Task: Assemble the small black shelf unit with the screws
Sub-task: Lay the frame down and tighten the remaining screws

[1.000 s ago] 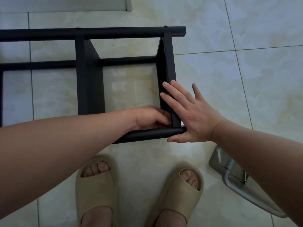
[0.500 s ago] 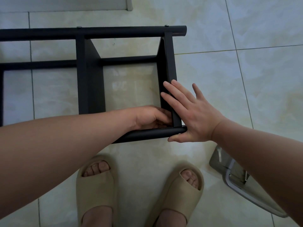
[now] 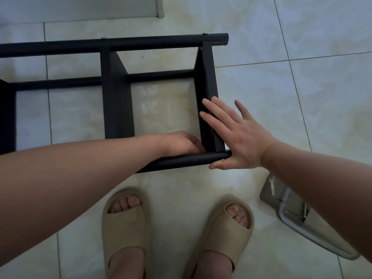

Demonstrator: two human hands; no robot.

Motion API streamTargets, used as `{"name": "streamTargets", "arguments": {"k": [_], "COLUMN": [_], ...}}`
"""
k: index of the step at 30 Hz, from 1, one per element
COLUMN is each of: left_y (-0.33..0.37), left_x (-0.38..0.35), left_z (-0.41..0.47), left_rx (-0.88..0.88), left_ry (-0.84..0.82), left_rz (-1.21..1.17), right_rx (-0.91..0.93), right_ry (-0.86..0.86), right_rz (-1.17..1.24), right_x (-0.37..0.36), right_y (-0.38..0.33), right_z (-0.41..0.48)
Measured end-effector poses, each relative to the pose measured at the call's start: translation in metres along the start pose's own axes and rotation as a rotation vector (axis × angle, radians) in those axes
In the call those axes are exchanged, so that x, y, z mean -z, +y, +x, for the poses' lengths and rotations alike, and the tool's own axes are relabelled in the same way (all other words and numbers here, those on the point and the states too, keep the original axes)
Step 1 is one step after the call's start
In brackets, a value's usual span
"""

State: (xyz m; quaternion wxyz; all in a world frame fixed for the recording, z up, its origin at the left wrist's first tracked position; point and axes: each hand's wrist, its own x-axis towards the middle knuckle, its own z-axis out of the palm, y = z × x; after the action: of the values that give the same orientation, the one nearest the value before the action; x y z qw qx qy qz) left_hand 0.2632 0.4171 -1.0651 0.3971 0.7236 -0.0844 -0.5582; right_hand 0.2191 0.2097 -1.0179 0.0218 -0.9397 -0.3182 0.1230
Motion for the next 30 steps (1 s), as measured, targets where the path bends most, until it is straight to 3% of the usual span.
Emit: {"name": "streamTargets", "arguments": {"k": [3,7,11,13,18,25,30], "left_y": [-0.005,0.0,0.007,0.014,0.059,0.103,0.097], "left_x": [0.019,0.027,0.019,0.023,0.046,0.043,0.016], "left_z": [-0.036,-0.092,-0.122,-0.137,-0.183,-0.231,-0.242], "left_rx": [0.098,0.241,0.175,0.133,0.021,-0.063,-0.109], "left_ry": [0.027,-0.095,0.002,0.086,0.373,0.571,0.692], "left_rz": [0.281,0.355,0.781,0.802,0.842,0.972,1.013], "right_rx": [-0.057,-0.173,-0.31,-0.347,-0.369,-0.483,-0.569], "right_ry": [-0.122,-0.334,-0.418,-0.433,-0.341,-0.111,-0.06], "right_rz": [-0.032,-0.03,0.142,0.186,0.142,0.163,0.109], "right_x": [0.012,0.039,0.071,0.088,0.131,0.184,0.197], "right_y": [-0.004,-0.013,-0.038,-0.054,-0.089,-0.114,-0.129], "right_z": [-0.002,0.002,0.006,0.007,-0.006,-0.039,-0.053]}}
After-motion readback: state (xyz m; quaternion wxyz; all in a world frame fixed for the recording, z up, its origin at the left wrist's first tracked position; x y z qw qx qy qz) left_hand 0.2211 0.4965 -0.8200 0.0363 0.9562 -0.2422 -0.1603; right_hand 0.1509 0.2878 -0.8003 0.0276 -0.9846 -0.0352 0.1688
